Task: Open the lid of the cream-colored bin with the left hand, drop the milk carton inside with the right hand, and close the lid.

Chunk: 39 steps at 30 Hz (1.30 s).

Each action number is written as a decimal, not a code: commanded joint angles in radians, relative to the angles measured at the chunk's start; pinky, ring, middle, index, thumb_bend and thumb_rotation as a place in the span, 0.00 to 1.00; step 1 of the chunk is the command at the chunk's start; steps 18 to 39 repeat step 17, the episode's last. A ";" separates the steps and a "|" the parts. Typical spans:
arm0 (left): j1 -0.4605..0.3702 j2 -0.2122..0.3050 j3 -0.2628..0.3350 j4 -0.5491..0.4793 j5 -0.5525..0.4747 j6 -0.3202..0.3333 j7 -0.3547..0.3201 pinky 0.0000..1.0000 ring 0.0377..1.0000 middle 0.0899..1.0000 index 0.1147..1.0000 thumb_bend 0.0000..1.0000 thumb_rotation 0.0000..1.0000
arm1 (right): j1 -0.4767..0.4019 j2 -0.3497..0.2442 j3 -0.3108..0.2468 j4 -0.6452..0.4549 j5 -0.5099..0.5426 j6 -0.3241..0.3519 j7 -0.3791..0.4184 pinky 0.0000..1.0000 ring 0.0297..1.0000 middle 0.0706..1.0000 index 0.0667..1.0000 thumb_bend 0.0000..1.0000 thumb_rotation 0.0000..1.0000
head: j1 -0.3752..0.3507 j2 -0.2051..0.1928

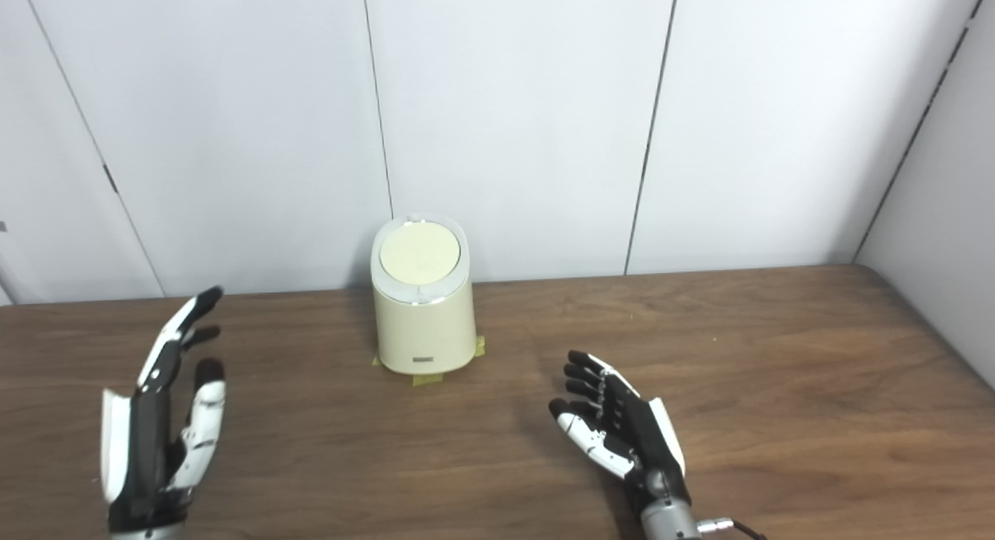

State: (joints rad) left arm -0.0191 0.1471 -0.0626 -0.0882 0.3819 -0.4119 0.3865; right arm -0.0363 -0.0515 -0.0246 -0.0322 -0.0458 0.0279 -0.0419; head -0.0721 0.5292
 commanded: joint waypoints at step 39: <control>0.066 -0.054 0.088 0.027 -0.399 0.257 -0.237 0.75 0.80 0.80 0.76 0.20 0.17 | -0.002 -0.004 -0.026 0.003 0.001 -0.055 -0.015 0.65 0.73 0.73 0.72 0.25 0.06 | 0.013 0.021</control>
